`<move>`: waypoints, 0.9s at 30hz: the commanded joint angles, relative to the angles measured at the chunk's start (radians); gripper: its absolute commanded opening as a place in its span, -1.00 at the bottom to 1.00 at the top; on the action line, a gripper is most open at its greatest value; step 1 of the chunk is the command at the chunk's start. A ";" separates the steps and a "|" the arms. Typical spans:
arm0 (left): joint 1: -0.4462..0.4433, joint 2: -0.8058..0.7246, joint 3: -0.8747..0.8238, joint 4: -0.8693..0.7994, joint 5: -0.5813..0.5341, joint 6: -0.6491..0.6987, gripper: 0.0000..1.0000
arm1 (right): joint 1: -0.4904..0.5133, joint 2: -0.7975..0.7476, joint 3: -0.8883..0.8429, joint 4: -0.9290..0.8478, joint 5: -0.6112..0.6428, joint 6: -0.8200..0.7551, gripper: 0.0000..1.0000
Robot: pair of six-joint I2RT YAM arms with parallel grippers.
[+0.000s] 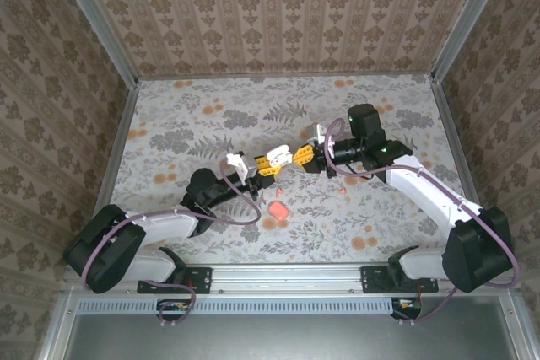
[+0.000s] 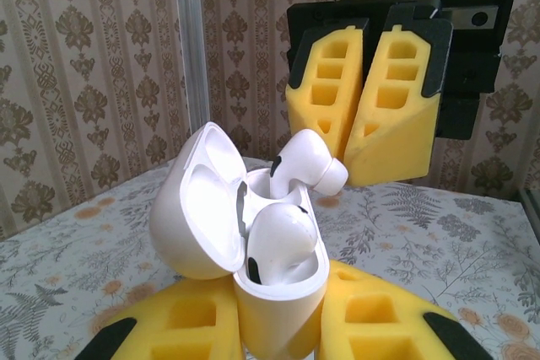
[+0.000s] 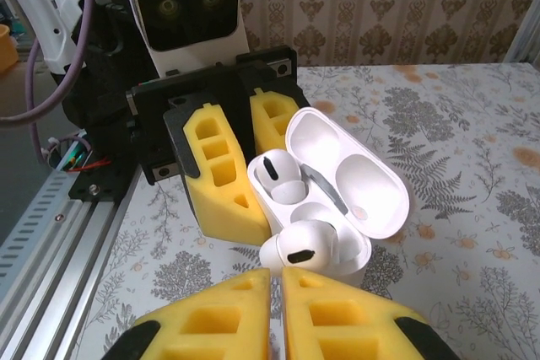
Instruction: Insert the wireless bluetooth earbuds into the charging case
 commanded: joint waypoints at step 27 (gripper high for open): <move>0.008 -0.036 0.033 -0.024 -0.008 -0.034 -0.75 | 0.038 -0.004 0.014 0.059 0.089 0.108 -0.71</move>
